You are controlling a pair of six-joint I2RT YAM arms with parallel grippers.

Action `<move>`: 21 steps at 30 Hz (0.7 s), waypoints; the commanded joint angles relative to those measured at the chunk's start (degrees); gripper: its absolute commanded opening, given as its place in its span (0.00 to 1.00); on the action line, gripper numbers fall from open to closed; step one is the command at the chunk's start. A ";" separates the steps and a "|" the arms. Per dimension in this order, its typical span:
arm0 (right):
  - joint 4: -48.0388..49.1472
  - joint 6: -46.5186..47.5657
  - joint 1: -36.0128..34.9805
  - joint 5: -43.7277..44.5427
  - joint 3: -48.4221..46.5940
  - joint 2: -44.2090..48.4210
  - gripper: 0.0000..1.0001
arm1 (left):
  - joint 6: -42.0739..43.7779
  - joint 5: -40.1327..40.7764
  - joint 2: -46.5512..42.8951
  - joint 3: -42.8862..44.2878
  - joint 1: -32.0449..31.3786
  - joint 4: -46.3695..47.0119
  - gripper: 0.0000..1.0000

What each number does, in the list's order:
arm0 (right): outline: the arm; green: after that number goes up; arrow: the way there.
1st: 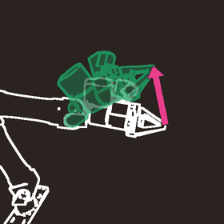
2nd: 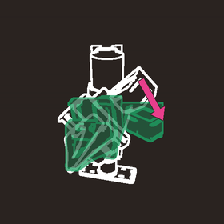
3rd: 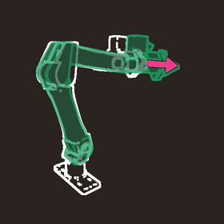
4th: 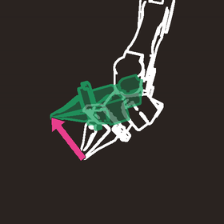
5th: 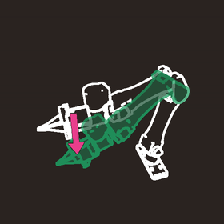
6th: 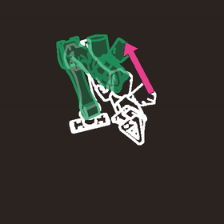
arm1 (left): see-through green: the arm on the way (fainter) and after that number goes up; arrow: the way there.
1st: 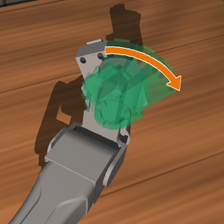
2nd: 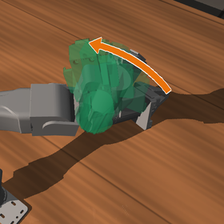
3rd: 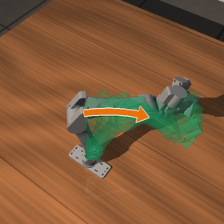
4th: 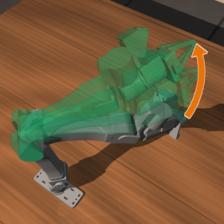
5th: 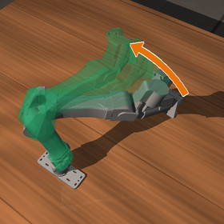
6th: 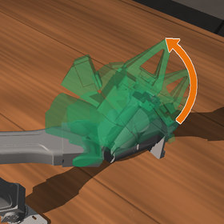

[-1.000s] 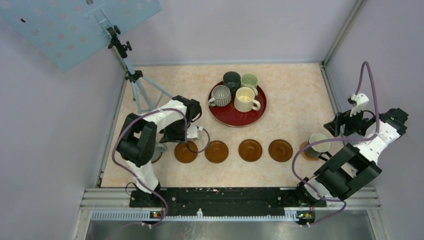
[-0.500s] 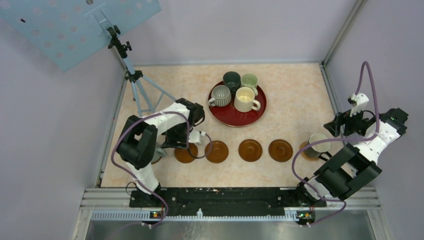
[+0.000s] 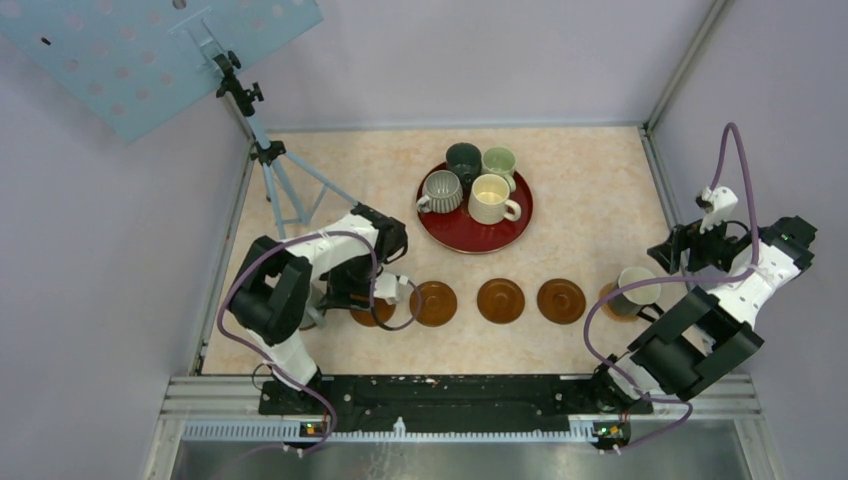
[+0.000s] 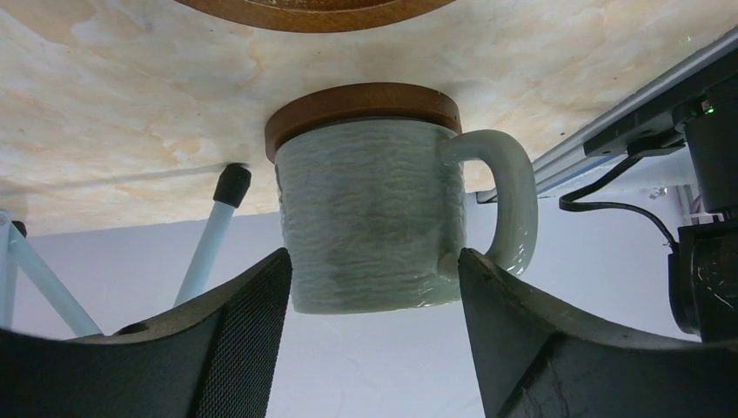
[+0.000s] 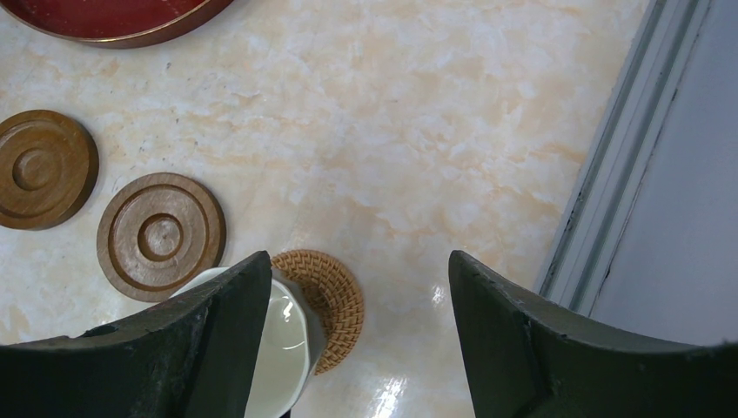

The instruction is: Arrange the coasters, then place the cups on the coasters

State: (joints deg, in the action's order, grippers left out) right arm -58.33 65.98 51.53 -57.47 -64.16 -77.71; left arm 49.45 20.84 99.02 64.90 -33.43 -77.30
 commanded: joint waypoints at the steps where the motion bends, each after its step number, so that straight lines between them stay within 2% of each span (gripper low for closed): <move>1: -0.23 1.68 -0.20 -2.10 -0.26 0.28 0.73 | -0.03 -1.23 -2.81 -0.24 -0.77 -3.32 0.77; 4: -0.33 1.72 -0.25 -2.22 -0.46 0.25 0.73 | -0.07 -1.80 -2.93 1.44 -1.51 -3.67 0.91; 6: -0.38 1.64 -0.20 -2.41 -0.77 0.19 0.73 | 0.62 -1.39 -2.29 4.45 -1.71 -3.68 0.93; 9: -0.97 1.51 -0.26 -2.94 -1.54 0.12 0.73 | 3.09 -2.20 -0.06 13.48 -1.81 -3.75 0.97; 12: -1.00 -0.35 -0.72 -3.34 -2.68 0.00 0.73 | 4.32 -4.31 4.37 27.24 -1.75 -3.69 0.99; 16: -0.61 -1.90 -1.69 -3.08 -2.99 0.32 0.73 | 2.76 -12.12 12.65 46.77 -1.76 -3.65 0.99; 19: 0.62 -3.79 -2.51 -2.29 -2.74 1.00 0.73 | -1.77 -16.73 20.49 62.00 -1.74 -3.31 0.99; 21: 0.95 -4.54 -2.89 -2.19 -2.62 1.60 0.73 | -6.75 -17.88 25.44 68.63 -1.72 -2.11 0.99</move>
State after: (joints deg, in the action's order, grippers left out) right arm -58.94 63.29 49.60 -58.04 -64.66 -77.76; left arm 50.26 9.96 116.77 121.49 -34.98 -80.14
